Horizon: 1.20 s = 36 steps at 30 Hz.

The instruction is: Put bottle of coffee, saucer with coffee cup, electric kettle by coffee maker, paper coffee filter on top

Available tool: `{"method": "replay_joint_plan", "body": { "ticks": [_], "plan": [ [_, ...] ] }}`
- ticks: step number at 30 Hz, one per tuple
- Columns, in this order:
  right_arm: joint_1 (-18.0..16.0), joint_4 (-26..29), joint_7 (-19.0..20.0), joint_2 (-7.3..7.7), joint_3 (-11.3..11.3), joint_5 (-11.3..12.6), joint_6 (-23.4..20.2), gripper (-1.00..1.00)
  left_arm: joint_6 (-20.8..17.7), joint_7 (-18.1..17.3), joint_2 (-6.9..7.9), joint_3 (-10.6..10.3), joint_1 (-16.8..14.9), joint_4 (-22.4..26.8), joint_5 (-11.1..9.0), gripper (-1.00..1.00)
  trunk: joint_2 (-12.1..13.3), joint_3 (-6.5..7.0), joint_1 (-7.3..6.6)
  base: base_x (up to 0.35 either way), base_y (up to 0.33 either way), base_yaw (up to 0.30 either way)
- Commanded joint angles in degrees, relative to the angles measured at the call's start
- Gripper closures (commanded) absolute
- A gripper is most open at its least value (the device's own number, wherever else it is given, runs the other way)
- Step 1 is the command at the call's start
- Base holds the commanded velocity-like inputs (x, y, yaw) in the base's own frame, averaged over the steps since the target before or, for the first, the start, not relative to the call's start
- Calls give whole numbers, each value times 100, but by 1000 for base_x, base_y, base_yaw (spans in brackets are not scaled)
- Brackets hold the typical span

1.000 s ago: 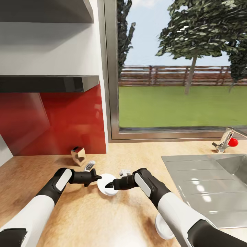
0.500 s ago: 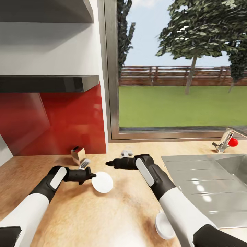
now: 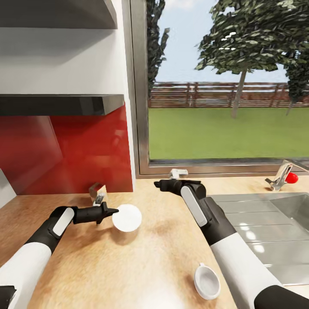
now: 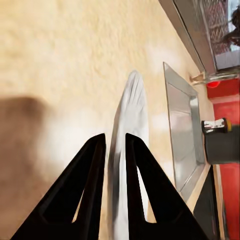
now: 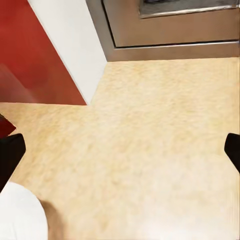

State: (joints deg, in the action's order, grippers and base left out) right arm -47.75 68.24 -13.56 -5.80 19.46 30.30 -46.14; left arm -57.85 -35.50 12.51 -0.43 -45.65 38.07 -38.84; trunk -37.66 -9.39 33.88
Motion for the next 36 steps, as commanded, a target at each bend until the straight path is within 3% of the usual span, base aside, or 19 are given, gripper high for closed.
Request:
{"method": "replay_joint_plan", "body": {
  "ticks": [1, 10, 11, 12, 21, 25, 32, 36],
  "plan": [
    [-6, 32, -58, 8, 8, 60, -12, -100, -7, -69, 9, -9, 1, 33, 42, 100, -8, -10, 2, 0, 0, 0],
    [-6, 312, -100, 23, 29, 45, -9, -100, -6, -264, 32, -18, 21, 392, 41, 100, -8, -10, 2, -54, -106, 0],
    [-6, 313, -102, 19, 30, -11, -9, -100, -1, -264, 32, -18, 21, 393, 42, 100, -8, -10, 2, -230, -212, -19],
    [-6, 313, -117, 6, 32, -270, -9, -100, 10, -264, 32, 1, 28, 386, 42, 100, -8, -4, 2, -273, -189, -188],
    [-6, 313, -121, 4, 32, -290, -9, -100, 6, -259, 41, 49, 3, 393, 51, 100, -8, 50, 2, -274, -187, -197],
    [-6, 313, -130, 7, 32, -294, -9, -100, 2, -253, 125, 51, -73, 394, 53, 100, -8, 76, 2, -274, -187, -220],
    [-4, 313, -704, -1, 43, -282, 0, -100, 9, -249, 163, 49, -87, 394, 38, 100, -8, 124, 2, -274, -187, -224],
    [-3, 313, -840, -8, 49, -280, 8, -100, 13, -250, 164, 43, -93, 451, 43, 100, -8, 138, 2, -274, -187, -115]
  ]
}}
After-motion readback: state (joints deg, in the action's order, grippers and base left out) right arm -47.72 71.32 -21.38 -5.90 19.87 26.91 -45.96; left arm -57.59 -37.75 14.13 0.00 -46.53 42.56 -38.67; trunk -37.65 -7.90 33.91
